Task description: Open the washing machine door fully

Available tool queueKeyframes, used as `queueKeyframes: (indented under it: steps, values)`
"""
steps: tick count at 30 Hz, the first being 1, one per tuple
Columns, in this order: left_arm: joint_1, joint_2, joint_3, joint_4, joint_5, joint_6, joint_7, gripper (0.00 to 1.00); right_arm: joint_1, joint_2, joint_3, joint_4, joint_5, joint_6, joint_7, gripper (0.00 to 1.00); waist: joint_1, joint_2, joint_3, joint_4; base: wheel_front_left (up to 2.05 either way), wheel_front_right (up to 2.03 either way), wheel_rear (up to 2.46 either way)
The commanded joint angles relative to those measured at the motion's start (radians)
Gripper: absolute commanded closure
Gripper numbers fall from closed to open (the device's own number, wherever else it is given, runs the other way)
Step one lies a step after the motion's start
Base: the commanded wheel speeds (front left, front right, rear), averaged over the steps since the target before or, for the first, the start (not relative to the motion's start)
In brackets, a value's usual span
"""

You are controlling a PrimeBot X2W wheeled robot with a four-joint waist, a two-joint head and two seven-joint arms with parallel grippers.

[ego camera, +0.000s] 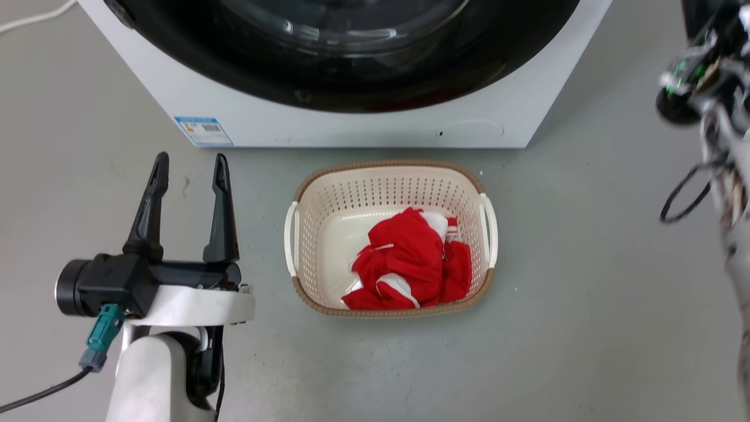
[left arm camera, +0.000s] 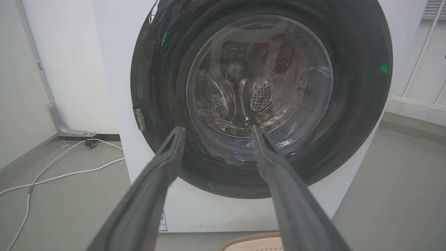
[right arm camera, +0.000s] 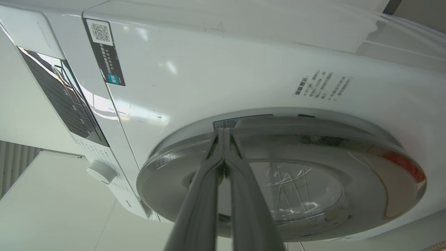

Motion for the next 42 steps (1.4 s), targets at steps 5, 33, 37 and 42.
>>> queueKeyframes:
  steps: [5,33,37,42]
  values:
    - [-0.045,0.000,0.000,-0.023,0.001,-0.007,-0.002,0.00,-0.204,-0.016,0.065,0.152,-0.046,0.000,0.055,1.00,-0.0002,0.0000,0.073,0.010,0.00,0.00,0.00]
    - [-0.077,-0.001,-0.037,-0.012,-0.029,-0.016,-0.002,0.00,-0.338,0.017,0.160,0.289,-0.060,0.000,0.397,1.00,-0.0002,0.0000,0.101,0.029,0.00,0.00,0.00]
    - [-0.063,-0.001,-0.039,-0.004,-0.026,-0.016,-0.002,0.00,-0.279,0.006,0.162,0.258,-0.045,0.000,0.463,1.00,-0.0002,0.0000,0.064,0.022,0.00,0.00,0.00]
    - [-0.043,-0.001,-0.045,0.013,-0.021,-0.010,-0.002,0.00,-0.195,0.016,0.177,0.212,-0.026,0.000,0.558,1.00,-0.0002,0.0000,0.013,0.017,0.00,0.00,0.00]
